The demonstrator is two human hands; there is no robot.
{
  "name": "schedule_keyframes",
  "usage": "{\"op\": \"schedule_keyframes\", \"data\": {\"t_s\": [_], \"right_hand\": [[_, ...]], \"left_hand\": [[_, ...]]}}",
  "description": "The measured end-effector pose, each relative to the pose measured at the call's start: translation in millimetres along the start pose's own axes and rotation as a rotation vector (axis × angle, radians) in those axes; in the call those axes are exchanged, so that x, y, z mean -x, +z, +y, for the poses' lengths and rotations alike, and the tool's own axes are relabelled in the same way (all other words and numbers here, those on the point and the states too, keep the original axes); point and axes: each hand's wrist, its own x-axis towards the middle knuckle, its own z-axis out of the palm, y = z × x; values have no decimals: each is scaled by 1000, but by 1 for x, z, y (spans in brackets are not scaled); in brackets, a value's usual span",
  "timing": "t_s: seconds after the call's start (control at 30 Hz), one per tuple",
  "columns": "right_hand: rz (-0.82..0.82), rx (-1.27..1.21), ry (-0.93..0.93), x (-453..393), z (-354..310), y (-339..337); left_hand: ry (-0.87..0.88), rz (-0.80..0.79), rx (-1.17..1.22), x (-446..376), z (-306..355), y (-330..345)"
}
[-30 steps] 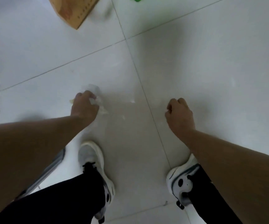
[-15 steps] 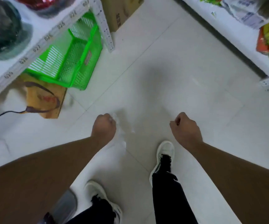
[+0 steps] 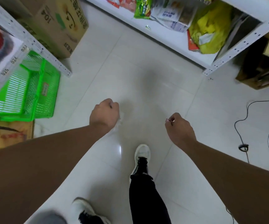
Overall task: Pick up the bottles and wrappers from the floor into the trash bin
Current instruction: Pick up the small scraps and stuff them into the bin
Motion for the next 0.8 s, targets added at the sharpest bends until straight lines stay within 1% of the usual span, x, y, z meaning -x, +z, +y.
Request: {"op": "schedule_keyframes", "data": {"t_s": [0.1, 0.2, 0.3, 0.4, 0.43, 0.47, 0.5, 0.6, 0.73, 0.8], "right_hand": [[-44, 8, -28, 5, 0, -8], [-76, 43, -77, 13, -10, -13], [-108, 53, -131, 22, -34, -12], [-136, 51, -218, 35, -67, -3], [-141, 48, -243, 43, -79, 1], [-147, 42, -267, 53, -93, 5], [-157, 28, -286, 64, -106, 11], [-232, 13, -333, 101, -131, 35], [-363, 147, -426, 157, -156, 77], [-393, 192, -468, 188, -169, 102]], "left_hand": [[-62, 0, 25, 14, 10, -1], [-123, -8, 63, 27, 7, -14], [-166, -33, 77, 47, -18, -33], [-261, -100, -2, 69, -59, -57], [-280, -77, -37, 76, -76, -65], [-322, -26, -10, 84, -94, -74], [-364, 21, 28, 93, -115, -84], [-381, 223, 220, 130, -183, -90], [-503, 355, 428, 222, -274, -89], [-572, 411, 521, 273, -317, -90]]}}
